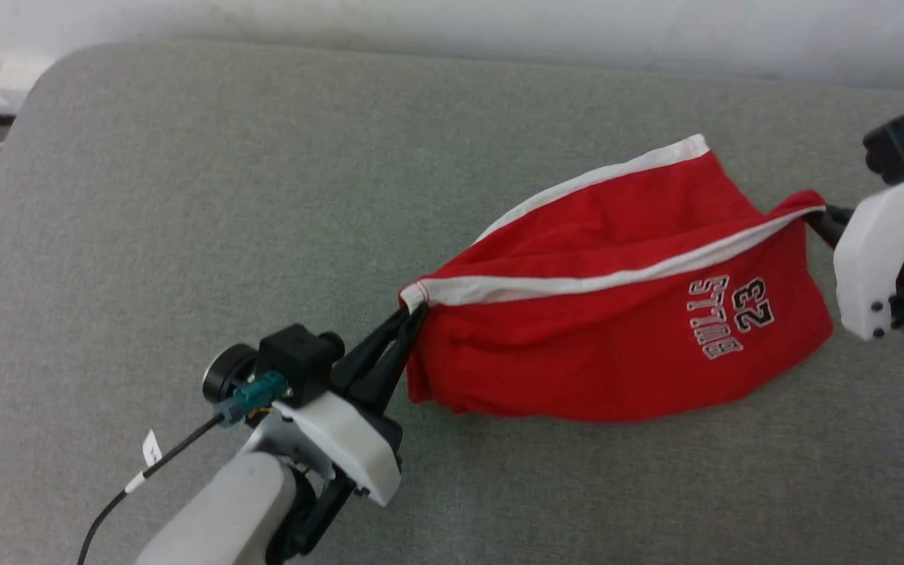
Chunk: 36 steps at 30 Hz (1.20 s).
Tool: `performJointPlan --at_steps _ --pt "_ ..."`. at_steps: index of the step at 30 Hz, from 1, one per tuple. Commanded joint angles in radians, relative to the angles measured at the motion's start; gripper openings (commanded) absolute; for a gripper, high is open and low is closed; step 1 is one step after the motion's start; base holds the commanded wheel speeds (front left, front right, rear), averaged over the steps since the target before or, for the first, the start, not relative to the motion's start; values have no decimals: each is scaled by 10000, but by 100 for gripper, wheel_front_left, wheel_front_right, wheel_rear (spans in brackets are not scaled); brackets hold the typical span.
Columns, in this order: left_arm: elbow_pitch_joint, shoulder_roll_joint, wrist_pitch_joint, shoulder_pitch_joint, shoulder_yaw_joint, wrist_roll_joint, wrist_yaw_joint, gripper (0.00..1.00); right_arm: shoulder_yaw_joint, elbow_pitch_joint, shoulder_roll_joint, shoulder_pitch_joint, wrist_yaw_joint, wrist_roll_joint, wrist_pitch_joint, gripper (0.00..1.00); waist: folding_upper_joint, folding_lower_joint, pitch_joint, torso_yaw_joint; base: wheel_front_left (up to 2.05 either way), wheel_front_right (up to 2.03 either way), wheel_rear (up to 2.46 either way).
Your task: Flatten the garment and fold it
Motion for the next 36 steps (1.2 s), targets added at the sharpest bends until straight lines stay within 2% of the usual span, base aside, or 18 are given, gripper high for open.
performJointPlan --at_steps 1,14,28,29,30,31,32,36 --pt "204 -159 -135 -289 61 49 -48 0 154 437 83 -486 -21 -127 -105 0 -1 -4 688 535 0 0 0" --pt "1651 -711 -583 -1455 -101 179 -436 0 1185 4238 692 -3352 -21 -812 -1045 0 -1 -4 1356 878 0 0 0" --pt "2537 -1290 -1136 -2113 -154 291 -477 0 1879 6156 1001 -4364 -21 -972 -2633 0 -1 -4 1697 1060 0 0 0" --pt "2613 -1311 -1187 -2136 -114 300 -447 0 1941 6265 1020 -4402 -21 -960 -2757 7 -1 -4 1694 1063 0 0 0" --pt "2699 -1324 -1221 -2150 -102 303 -448 0 2005 6374 1037 -4435 -21 -965 -2888 82 -1 -4 1679 1061 0 0 0" --pt "2796 -1329 -1239 -2156 -105 304 -457 37 2052 6505 1052 -4469 -21 -986 -3001 100 -1 -4 1657 1054 0 0 0" --pt "2890 -1339 -1260 -2164 -110 316 -459 100 2117 6628 1068 -4483 -21 -1006 -3116 100 -1 -4 1607 1047 0 0 0" --pt "3149 -1366 -1360 -2101 -102 335 -480 100 2371 7077 1152 -4433 -21 -892 -3451 100 -1 -4 1195 972 0 0 0"
